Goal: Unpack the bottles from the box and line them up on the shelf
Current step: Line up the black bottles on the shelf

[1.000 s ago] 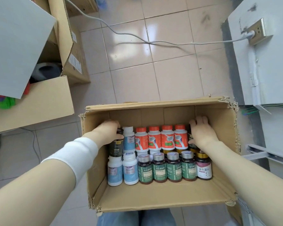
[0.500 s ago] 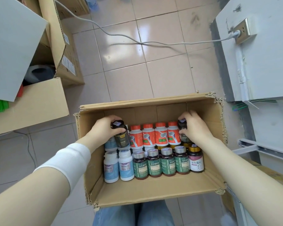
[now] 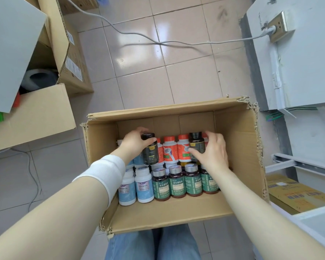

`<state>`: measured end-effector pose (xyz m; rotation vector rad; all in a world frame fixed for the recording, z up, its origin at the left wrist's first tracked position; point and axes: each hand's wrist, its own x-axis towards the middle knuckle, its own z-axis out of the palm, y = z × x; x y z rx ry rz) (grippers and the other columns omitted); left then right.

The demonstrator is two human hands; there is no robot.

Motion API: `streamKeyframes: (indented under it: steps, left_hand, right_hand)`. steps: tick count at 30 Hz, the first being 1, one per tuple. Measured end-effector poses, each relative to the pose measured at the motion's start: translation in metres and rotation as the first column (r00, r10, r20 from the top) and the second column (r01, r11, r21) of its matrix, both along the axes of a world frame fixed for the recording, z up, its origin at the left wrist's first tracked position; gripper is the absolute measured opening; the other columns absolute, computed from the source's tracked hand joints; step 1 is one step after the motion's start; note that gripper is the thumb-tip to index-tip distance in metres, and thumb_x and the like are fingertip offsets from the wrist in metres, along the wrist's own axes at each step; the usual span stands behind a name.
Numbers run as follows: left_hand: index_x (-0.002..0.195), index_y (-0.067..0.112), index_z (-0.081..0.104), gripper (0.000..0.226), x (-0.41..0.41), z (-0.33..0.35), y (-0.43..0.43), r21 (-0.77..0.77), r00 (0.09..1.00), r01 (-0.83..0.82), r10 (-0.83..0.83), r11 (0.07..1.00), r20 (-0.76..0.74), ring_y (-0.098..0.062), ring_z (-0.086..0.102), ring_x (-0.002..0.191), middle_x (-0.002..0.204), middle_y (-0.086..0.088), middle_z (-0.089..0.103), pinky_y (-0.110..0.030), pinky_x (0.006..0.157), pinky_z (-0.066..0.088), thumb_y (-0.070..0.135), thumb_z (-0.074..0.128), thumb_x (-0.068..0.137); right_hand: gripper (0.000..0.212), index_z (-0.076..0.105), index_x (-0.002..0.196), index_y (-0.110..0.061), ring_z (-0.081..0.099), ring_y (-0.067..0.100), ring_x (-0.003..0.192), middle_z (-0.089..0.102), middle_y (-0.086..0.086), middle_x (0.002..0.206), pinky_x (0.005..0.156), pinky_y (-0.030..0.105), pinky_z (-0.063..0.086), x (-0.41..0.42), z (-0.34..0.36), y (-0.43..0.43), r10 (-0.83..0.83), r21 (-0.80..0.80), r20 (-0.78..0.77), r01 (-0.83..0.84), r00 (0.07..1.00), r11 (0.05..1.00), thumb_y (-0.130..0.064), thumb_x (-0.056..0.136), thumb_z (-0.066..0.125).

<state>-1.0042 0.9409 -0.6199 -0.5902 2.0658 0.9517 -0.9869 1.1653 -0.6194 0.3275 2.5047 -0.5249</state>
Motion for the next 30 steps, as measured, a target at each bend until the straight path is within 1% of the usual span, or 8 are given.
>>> streamKeyframes:
  steps: [4, 8, 13, 18, 22, 24, 27, 30]
  left_hand:
    - [0.134, 0.013, 0.046, 0.054, 0.005, -0.004, 0.005, -0.026, 0.997, -0.075, 0.076, 0.997, 0.034, -0.023, 0.05, 0.124, 0.135, -0.006, 0.054, -0.022, 0.085, 0.032, 0.033, 0.064, 0.087]
    - [0.135, 0.009, 0.046, 0.059, 0.011, -0.008, 0.008, -0.003, 0.984, -0.17, 0.17, 0.985, 0.043, -0.023, 0.05, 0.123, 0.136, -0.009, 0.052, -0.023, 0.086, 0.037, 0.031, 0.067, 0.085]
    - [0.126, 0.006, 0.056, 0.05, 0.015, -0.003, 0.008, 0.059, 0.981, -0.194, 0.193, 0.979, 0.017, -0.019, 0.056, 0.111, 0.125, -0.009, 0.06, -0.022, 0.083, 0.039, 0.028, 0.069, 0.084]
    - [0.118, 0.01, 0.062, 0.041, 0.02, 0.024, 0.01, 0.163, 0.976, -0.199, 0.21, 0.966, -0.053, -0.014, 0.058, 0.098, 0.112, -0.004, 0.064, -0.023, 0.082, 0.043, 0.03, 0.07, 0.083]
    - [0.116, 0.014, 0.061, 0.037, 0.02, 0.079, 0.024, 0.274, 0.968, -0.148, 0.196, 0.95, -0.159, -0.011, 0.058, 0.096, 0.107, 0.0, 0.063, -0.017, 0.075, 0.044, 0.029, 0.069, 0.084]
    - [0.112, 0.017, 0.061, 0.031, 0.021, 0.115, 0.031, 0.329, 0.956, -0.107, 0.189, 0.938, -0.227, -0.011, 0.059, 0.099, 0.107, 0.001, 0.065, -0.022, 0.081, 0.046, 0.028, 0.069, 0.083]
    - [0.105, 0.022, 0.06, 0.025, 0.028, 0.168, 0.038, 0.405, 0.924, -0.041, 0.189, 0.914, -0.333, -0.009, 0.061, 0.098, 0.107, 0.001, 0.067, -0.021, 0.084, 0.048, 0.024, 0.07, 0.083]
    - [0.104, 0.024, 0.06, 0.024, 0.046, 0.216, 0.043, 0.464, 0.885, 0.046, 0.179, 0.885, -0.429, -0.008, 0.061, 0.096, 0.104, 0.004, 0.067, -0.014, 0.078, 0.045, 0.024, 0.07, 0.082]
  right_hand:
    - [0.082, 0.043, 0.126, -0.002, 0.043, 0.031, 0.118, 0.049, 0.016, 0.124, 0.097, 0.038, 0.039, 0.018, -0.002, -0.006, -0.059, 0.206, 0.08, 0.042, 0.995, 0.978, -0.059, 0.072, 0.067]
    - [0.069, 0.046, 0.121, -0.003, 0.043, 0.031, 0.117, 0.054, 0.015, 0.123, 0.094, 0.039, 0.039, 0.018, -0.008, -0.011, -0.07, 0.29, 0.119, 0.033, 0.99, 0.956, -0.053, 0.077, 0.066]
    - [0.067, 0.051, 0.126, -0.007, 0.041, 0.03, 0.12, 0.057, 0.011, 0.124, 0.095, 0.037, 0.038, 0.013, -0.011, 0.001, -0.159, 0.17, 0.131, 0.136, 0.979, 0.976, -0.05, 0.077, 0.067]
    - [0.058, 0.055, 0.122, -0.012, 0.043, 0.024, 0.119, 0.061, 0.003, 0.119, 0.097, 0.036, 0.038, 0.019, 0.021, 0.012, -0.298, -0.086, 0.118, 0.308, 0.947, 0.947, -0.043, 0.075, 0.071]
    - [0.054, 0.051, 0.124, -0.013, 0.052, 0.013, 0.103, 0.054, -0.005, 0.11, 0.093, 0.029, 0.042, 0.038, 0.083, 0.015, -0.517, -0.384, 0.175, 0.542, 0.838, 0.748, -0.029, 0.078, 0.073]
    - [0.047, 0.051, 0.118, -0.018, 0.055, 0.014, 0.105, 0.056, -0.003, 0.113, 0.099, 0.036, 0.045, 0.055, 0.113, 0.016, -0.58, -0.499, 0.207, 0.595, 0.788, 0.63, -0.025, 0.078, 0.074]
    - [0.036, 0.052, 0.109, -0.019, 0.058, 0.019, 0.106, 0.06, 0.005, 0.116, 0.099, 0.043, 0.047, 0.087, 0.158, 0.014, -0.642, -0.652, 0.208, 0.594, 0.738, 0.471, -0.018, 0.079, 0.072]
    - [0.045, 0.056, 0.101, -0.022, 0.061, 0.021, 0.104, 0.065, 0.0, 0.104, 0.099, 0.044, 0.047, 0.131, 0.201, 0.005, -0.699, -0.754, 0.206, 0.567, 0.685, 0.333, -0.03, 0.064, 0.08]
